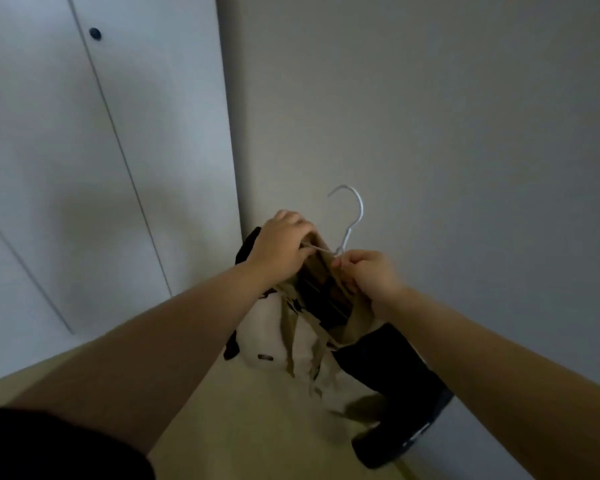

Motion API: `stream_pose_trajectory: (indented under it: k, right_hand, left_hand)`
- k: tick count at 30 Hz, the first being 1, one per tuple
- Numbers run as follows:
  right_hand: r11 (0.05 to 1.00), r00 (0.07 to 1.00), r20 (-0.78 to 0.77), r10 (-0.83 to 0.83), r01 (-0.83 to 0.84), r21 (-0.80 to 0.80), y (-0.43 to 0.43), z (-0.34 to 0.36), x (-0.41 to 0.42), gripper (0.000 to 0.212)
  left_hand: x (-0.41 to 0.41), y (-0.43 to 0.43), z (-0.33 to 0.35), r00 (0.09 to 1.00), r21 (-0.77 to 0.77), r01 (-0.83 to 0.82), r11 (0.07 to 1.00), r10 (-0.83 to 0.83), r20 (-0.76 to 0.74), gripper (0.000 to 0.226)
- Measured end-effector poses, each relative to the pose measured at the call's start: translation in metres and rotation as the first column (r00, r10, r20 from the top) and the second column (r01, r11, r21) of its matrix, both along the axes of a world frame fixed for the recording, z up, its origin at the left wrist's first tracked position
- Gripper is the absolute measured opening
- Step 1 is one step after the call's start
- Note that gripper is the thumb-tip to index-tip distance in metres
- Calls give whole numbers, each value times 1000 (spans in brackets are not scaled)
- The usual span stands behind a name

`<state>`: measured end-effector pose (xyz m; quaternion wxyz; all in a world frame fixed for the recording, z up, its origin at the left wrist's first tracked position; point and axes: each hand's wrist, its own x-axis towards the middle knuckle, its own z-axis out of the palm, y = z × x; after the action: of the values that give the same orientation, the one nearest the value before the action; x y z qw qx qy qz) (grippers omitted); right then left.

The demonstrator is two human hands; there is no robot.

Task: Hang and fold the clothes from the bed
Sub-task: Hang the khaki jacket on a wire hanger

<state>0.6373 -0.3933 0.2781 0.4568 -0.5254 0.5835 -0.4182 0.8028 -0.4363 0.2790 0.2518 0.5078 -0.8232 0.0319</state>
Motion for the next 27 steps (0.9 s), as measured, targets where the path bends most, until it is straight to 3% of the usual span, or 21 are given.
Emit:
stream_pose_trajectory:
  k: [3,5,9,12,18,22,27]
  right_hand:
    - [991,996,59,62,-69,117,-4,82,36,33]
    - [974,981,169,101,-132,186,-9,130,61,31]
    - [935,911,401,101,-225,275,-14,208,121,20]
    - [925,857,499,127,-284,253,-18,243,170,37]
    - [919,817,555,158,-328,221,-28,270,253,43]
    - [873,760,622,189,-420,248,-47,270,303,19]
    - [805,691,672,268,-544,238,-84,256,382,25]
  left_hand:
    - [43,10,86,988,83,-97,992,106,-111,24]
    - [74,17,136,975,237,-155,959,188,-120,19]
    - [127,30,206,944,621,-68,781,252,-215,27]
    - [165,39,232,943,759,-78,647,295,-154,33]
    - [242,48,252,926,799,-168,578,371,-74,55]
    - [280,44,251,918,805,-205,557,394,-38,60]
    - [341,21,231,905,711,-328,622,422,49,30]
